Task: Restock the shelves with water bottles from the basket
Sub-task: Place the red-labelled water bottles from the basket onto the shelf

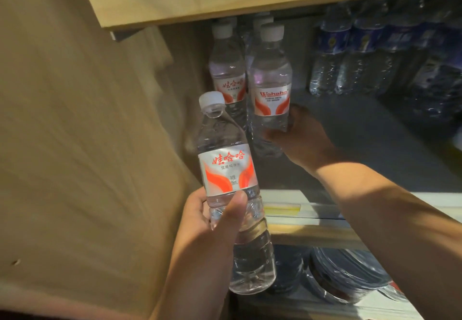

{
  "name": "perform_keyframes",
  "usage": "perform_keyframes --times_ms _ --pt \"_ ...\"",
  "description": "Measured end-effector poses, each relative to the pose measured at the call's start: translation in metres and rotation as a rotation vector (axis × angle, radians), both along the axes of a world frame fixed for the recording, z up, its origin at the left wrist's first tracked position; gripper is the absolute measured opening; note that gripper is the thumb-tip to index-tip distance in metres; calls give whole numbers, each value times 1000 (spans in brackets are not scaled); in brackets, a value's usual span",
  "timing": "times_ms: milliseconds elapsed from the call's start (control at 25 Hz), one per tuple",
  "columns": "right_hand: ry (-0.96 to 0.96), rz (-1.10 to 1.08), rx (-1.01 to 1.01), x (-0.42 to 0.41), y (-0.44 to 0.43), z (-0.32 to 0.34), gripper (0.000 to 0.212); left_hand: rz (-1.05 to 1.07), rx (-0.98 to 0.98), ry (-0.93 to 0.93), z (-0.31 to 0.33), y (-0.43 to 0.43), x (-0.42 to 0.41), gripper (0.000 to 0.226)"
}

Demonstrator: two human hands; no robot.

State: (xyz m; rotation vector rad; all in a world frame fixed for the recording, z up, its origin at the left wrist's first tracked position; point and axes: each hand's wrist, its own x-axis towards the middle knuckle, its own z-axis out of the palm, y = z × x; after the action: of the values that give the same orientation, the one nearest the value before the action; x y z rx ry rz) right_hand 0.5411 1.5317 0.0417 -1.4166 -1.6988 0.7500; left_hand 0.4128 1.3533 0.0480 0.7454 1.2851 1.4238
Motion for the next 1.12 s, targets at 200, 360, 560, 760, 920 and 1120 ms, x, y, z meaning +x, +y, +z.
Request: perform_keyframes --times_ms 200,360,560,760,920,1120 --pt "-16 14 19 -8 3 1 38 3 -4 14 2 3 -2 50" --pt "47 44 -57 -7 -2 3 39 15 54 45 8 4 0 55" --pt "-135 -24 -111 4 -17 6 76 51 177 112 18 11 3 55" --pt "-145 -14 -183 14 -35 20 72 51 279 191 35 19 4 47" --pt "-142 7 -200 16 -40 22 73 155 335 213 44 34 10 50" --pt "-66 45 -177 19 -50 25 71 229 257 519 44 43 20 40"
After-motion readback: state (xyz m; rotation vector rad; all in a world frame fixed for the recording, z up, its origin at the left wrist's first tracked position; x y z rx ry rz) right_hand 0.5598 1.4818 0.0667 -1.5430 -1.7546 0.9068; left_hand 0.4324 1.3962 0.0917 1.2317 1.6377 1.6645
